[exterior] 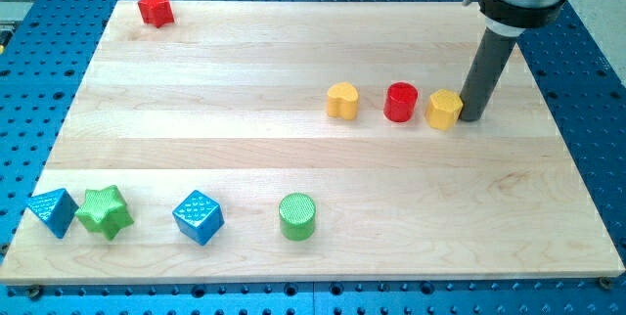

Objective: Push the red circle to the top left

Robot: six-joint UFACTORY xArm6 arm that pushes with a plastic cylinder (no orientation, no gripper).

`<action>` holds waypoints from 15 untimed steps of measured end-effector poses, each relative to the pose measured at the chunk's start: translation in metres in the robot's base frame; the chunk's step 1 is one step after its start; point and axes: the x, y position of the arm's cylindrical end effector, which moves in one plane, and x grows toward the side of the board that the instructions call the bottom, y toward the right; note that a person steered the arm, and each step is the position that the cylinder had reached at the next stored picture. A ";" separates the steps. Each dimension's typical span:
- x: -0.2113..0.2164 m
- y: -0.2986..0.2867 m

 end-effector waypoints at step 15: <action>-0.016 -0.245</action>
